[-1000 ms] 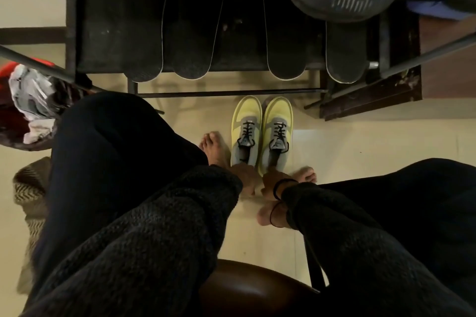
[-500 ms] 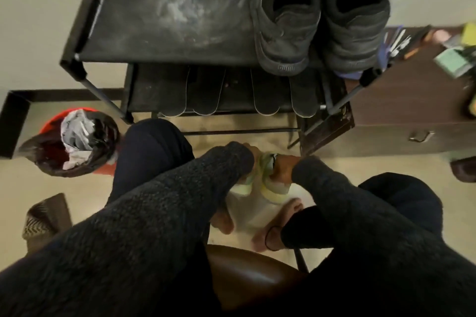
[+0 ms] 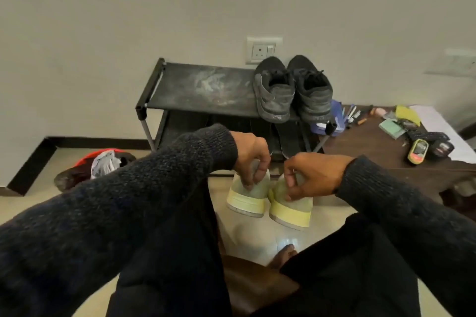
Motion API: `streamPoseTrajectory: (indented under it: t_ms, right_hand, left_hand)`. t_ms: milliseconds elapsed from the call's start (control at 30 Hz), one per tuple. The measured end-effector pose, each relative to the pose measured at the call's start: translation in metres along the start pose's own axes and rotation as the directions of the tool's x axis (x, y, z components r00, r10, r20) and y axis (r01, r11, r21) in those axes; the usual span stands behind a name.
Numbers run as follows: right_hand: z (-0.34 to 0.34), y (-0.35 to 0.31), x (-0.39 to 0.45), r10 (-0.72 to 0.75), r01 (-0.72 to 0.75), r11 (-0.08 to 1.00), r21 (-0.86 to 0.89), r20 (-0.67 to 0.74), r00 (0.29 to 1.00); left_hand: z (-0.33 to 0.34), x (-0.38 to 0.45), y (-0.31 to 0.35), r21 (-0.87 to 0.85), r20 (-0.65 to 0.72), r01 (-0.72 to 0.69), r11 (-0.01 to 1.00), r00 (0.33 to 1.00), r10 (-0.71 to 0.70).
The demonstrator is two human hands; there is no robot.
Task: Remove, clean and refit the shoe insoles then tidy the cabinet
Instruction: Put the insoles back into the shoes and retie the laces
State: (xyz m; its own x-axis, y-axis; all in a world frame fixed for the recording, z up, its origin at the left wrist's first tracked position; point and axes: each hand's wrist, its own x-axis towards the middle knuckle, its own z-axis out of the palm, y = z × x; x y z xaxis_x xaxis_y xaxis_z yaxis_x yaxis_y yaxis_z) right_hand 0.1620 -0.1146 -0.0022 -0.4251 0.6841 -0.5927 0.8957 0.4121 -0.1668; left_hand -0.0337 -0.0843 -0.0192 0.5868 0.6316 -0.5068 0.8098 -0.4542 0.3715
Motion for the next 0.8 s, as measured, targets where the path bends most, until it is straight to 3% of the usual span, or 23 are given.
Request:
streamPoseTrajectory:
  t_ms: [267,467,800]
  right_hand:
    - [-0.051,-0.060,-0.100,-0.135,0.094,0.985,-0.142,-0.310,0.941]
    - [-0.073,-0.091,-0.128,-0.249,0.174,0.966,-0.193,-0.493,0.834]
    - [-0.091,-0.100,-0.069,-0.329,0.161,0.940,-0.302,-0.669,0.666]
  left_hand:
    - [-0.059,-0.136,0.038,0.088,-0.288,-0.024,0.996,0.956,0.049]
    - [-0.079,-0.211,0.042,0.132,-0.439,0.016,0.991,0.897,0.044]
    - [-0.076,-0.205,-0.027,0.171,-0.664,0.101,0.980,0.747,0.038]
